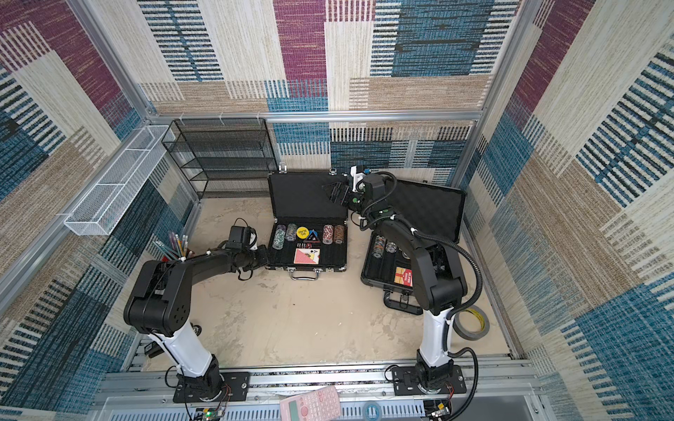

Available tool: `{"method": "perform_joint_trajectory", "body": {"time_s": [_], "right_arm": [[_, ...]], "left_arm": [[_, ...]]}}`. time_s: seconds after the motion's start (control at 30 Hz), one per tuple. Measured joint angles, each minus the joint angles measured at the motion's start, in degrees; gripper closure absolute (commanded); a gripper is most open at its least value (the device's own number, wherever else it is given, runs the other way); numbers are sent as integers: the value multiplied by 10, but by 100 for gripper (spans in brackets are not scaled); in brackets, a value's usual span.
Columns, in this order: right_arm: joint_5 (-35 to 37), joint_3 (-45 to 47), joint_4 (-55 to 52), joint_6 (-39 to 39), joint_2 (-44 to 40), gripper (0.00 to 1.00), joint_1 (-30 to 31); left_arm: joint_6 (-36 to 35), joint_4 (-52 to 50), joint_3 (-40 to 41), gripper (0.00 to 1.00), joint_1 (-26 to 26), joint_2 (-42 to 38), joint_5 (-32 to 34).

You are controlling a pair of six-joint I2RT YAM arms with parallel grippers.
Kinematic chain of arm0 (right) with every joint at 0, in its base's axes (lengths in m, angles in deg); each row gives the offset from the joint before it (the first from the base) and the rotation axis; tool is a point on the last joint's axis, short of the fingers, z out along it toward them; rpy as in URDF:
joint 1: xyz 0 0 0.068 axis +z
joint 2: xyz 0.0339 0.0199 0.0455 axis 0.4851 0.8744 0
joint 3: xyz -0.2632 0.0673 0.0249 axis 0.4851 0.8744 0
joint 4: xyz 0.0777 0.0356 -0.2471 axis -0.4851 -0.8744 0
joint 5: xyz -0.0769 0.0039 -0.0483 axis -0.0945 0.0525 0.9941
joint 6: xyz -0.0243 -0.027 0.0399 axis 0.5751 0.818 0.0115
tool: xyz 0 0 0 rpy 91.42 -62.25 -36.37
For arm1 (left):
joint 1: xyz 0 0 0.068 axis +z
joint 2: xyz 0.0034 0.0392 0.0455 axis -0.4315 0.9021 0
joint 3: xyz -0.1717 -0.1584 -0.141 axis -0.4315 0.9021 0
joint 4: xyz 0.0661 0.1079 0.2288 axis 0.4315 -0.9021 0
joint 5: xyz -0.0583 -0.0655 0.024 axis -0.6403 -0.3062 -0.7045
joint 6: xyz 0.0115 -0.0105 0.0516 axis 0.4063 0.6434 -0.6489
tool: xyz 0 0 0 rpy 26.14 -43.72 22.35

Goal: Open the poker set cases
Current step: Open the case lid on the poker set case.

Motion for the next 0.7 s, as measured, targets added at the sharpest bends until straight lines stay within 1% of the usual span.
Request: {"method": "perform_joint_trajectory", "body": {"time_s": [0.07, 0.17, 0.23, 0.3, 0.4, 0.7], "right_arm": [[0, 6, -2, 2, -4, 0, 0], [0, 17, -4, 5, -16, 1, 0], [0, 34, -2, 11, -32, 0, 0], [3, 57, 2, 18, -49, 1, 0], [7, 106, 6, 36, -85, 1, 0], [69, 270, 22, 118, -215, 1, 1]], "left_arm": [[0, 0, 0, 64, 0, 0, 0], [0, 0, 0, 62, 0, 0, 0], [0, 6, 4, 54, 0, -3, -2], [0, 14, 9, 49, -1, -8, -5], [2, 15, 18, 43, -1, -18, -3], [12, 4, 39, 31, 0, -55, 15]]}}
